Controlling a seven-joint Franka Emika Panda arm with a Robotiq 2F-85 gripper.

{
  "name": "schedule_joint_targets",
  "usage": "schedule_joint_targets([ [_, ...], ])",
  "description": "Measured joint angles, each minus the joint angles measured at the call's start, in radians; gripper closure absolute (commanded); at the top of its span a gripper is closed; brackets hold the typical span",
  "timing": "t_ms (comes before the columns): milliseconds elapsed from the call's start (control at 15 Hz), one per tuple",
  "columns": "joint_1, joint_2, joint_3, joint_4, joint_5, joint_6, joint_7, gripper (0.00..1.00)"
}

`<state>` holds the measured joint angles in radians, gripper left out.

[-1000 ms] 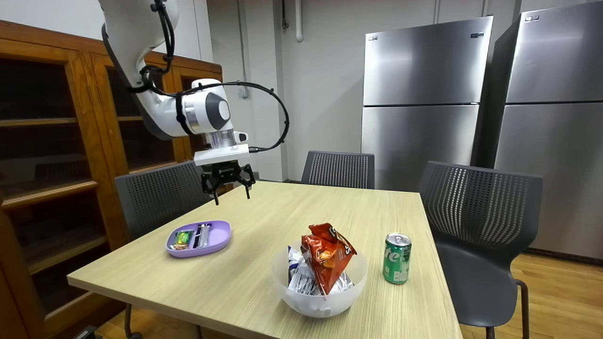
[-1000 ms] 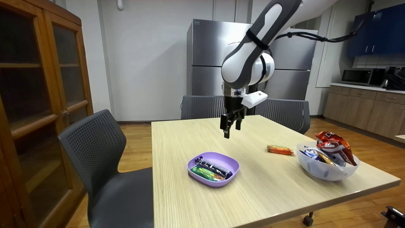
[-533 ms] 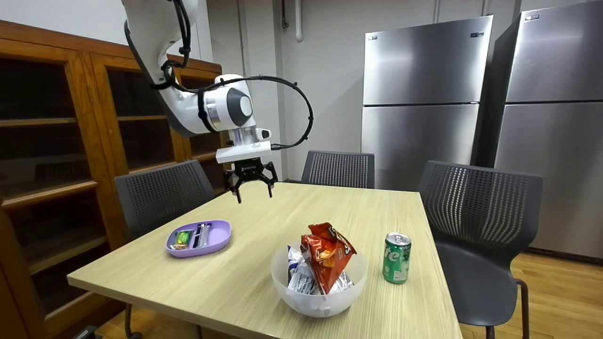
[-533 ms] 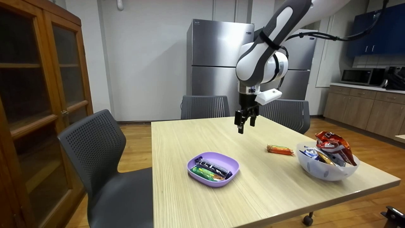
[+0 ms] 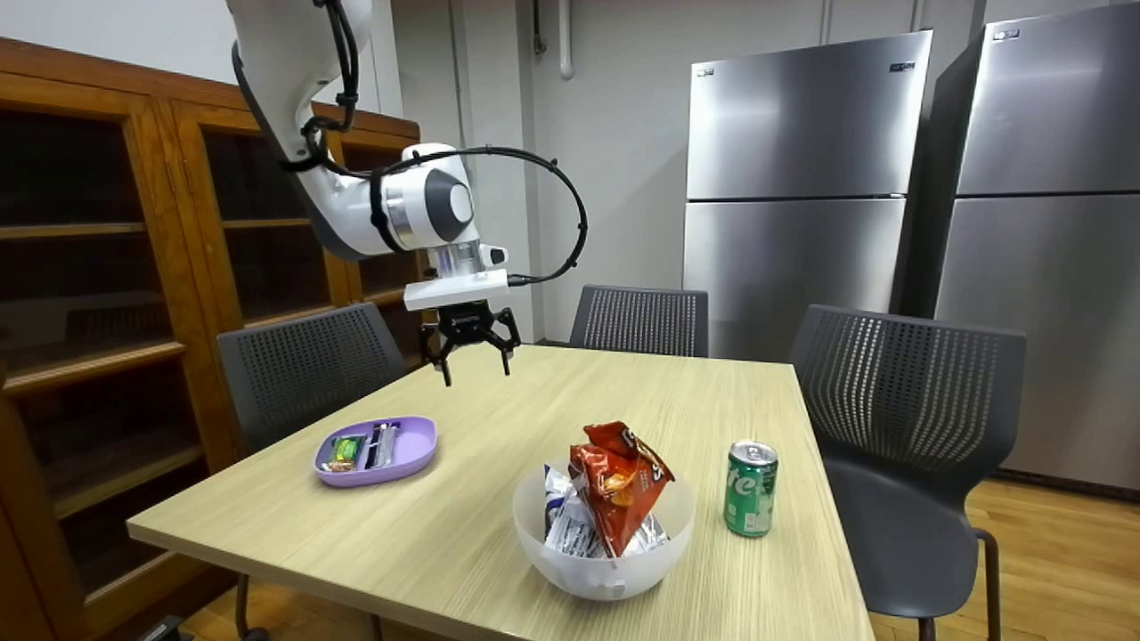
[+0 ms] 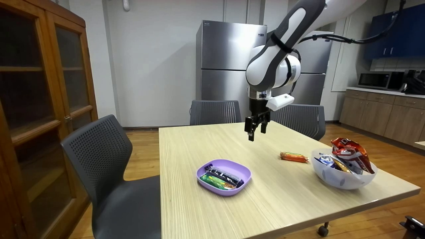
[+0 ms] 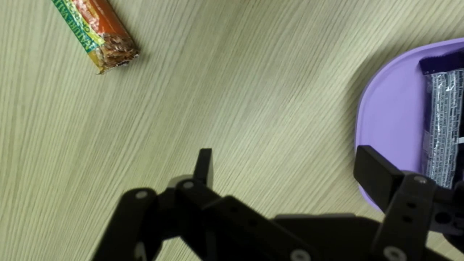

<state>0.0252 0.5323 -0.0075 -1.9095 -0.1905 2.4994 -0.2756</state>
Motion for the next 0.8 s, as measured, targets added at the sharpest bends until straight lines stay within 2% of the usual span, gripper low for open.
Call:
schedule_joint_targets([
  [600, 0.000, 0.000, 0.000, 0.000, 0.000, 0.000, 0.000, 0.00],
  [800, -0.003, 0.003, -0.006, 0.000, -0.025, 0.055, -0.010, 0.00],
])
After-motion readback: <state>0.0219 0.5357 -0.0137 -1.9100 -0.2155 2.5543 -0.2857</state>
